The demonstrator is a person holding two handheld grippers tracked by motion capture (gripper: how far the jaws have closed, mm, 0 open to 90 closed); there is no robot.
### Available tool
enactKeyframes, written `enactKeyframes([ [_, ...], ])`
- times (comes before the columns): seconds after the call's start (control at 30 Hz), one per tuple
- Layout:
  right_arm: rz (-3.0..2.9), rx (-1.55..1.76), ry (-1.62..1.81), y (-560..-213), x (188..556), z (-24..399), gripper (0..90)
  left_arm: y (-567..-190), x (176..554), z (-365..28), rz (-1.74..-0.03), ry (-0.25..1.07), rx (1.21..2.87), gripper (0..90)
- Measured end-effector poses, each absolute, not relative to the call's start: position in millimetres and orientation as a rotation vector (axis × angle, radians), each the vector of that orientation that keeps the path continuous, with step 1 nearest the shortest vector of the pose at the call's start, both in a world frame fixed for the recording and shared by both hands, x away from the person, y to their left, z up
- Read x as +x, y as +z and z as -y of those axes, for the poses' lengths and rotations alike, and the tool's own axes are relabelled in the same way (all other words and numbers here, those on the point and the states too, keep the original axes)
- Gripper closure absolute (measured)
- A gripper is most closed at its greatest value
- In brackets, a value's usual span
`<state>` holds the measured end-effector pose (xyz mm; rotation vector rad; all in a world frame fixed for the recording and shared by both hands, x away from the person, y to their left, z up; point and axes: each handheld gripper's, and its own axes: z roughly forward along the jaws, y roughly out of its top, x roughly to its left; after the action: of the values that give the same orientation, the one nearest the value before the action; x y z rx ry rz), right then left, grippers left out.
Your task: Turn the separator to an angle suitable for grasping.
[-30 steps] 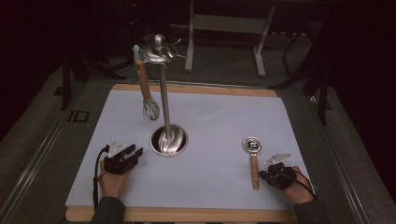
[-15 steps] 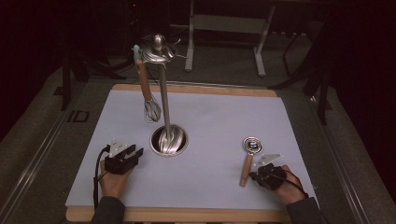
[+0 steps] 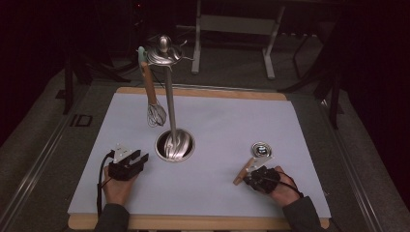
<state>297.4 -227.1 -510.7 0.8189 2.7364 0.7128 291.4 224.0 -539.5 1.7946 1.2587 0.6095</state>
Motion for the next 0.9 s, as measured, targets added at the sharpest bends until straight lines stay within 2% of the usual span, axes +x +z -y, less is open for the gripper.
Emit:
enactKeyframes([
  [0.3, -2.758, 0.809, 0.775, -509.3, 306.0, 213.7, 90.0, -539.5, 291.4, -223.9, -1.259, 0.610, 1.796, 61.0],
  [0.9, -2.766, 0.811, 0.754, -504.4, 359.5, 178.5, 90.0, -539.5, 291.5, -224.4, -1.257, 0.602, 1.796, 61.2],
])
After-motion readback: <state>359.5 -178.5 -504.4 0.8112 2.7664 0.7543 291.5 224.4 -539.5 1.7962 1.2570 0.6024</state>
